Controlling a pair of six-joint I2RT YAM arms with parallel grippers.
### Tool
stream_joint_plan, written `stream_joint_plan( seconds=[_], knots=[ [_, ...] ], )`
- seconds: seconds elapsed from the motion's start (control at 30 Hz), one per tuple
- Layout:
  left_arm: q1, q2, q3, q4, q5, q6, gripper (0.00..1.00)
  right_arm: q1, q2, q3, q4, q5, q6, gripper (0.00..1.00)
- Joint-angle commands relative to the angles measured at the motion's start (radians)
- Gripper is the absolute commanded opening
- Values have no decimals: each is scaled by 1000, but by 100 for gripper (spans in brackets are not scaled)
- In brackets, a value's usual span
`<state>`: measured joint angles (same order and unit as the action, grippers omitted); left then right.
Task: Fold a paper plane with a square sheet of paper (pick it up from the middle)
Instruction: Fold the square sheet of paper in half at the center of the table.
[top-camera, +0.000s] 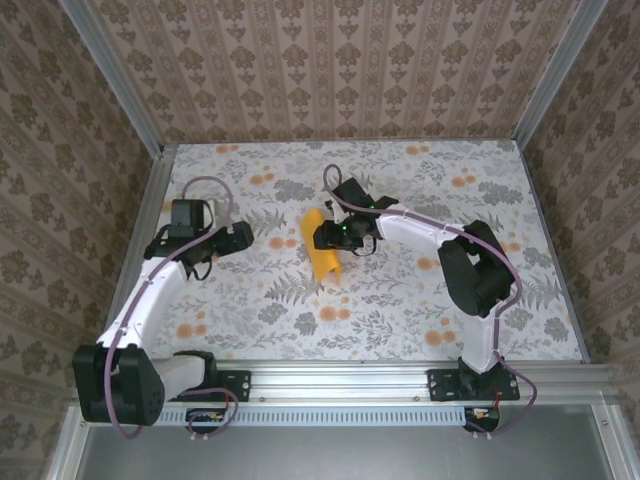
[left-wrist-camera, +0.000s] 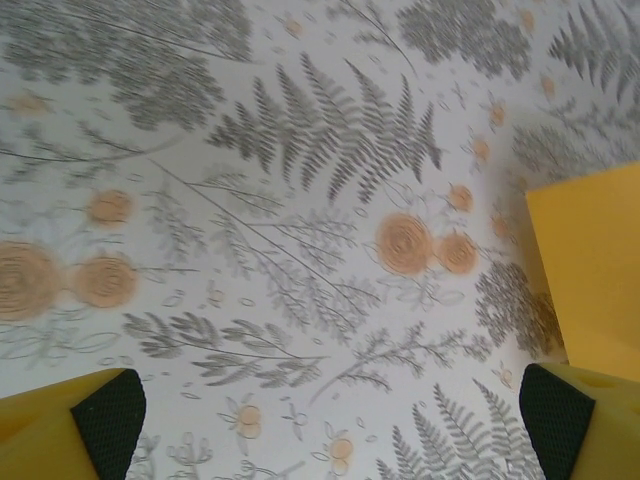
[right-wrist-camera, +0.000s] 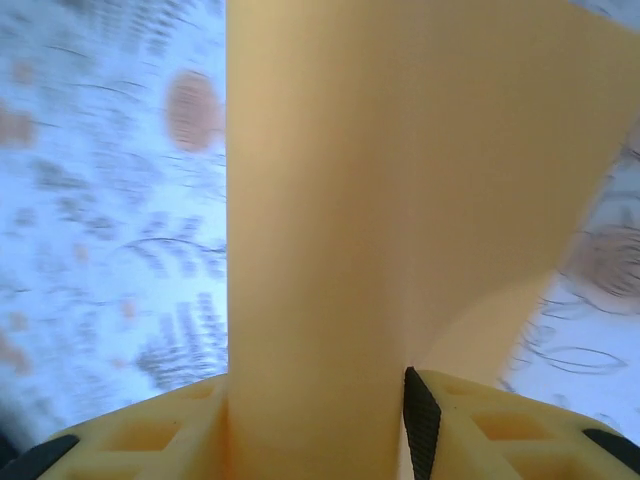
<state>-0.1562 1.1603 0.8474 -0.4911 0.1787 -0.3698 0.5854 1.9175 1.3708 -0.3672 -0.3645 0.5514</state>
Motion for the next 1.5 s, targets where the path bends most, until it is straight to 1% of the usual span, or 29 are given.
stream_joint_plan(
  seconds=[0.0, 0.1, 0.27, 0.4, 0.5, 0.73, 0.9, 1.1, 1.33, 1.47],
  knots=[
    [-73, 38, 29, 43, 32, -51, 99, -36, -49, -78, 211, -164, 95, 47],
    [-160, 98, 35, 112, 41, -105, 97, -67, -53, -138, 287, -201, 132, 47],
    [-283, 206, 61, 208, 26, -184, 93, -105, -24, -197, 309, -200, 130, 46],
    [-355, 283, 72, 301, 8, -258, 87, -133, -5, -236, 314, -186, 109, 45],
    [-387, 344, 77, 375, 14, -315, 78, -149, 10, -245, 297, -182, 74, 45],
    [-427, 476, 106, 482, 40, -418, 51, -157, 21, -266, 268, -173, 34, 39],
    [-441, 562, 133, 538, 74, -463, 37, -159, 20, -276, 256, -169, 25, 37],
    [-453, 624, 148, 564, 89, -483, 29, -159, 18, -282, 235, -169, 4, 37],
    [-454, 671, 162, 602, 151, -502, 23, -159, 50, -254, 156, -163, -67, 36],
    [-455, 693, 174, 600, 159, -503, 21, -159, 60, -248, 133, -151, -85, 35]
  ],
)
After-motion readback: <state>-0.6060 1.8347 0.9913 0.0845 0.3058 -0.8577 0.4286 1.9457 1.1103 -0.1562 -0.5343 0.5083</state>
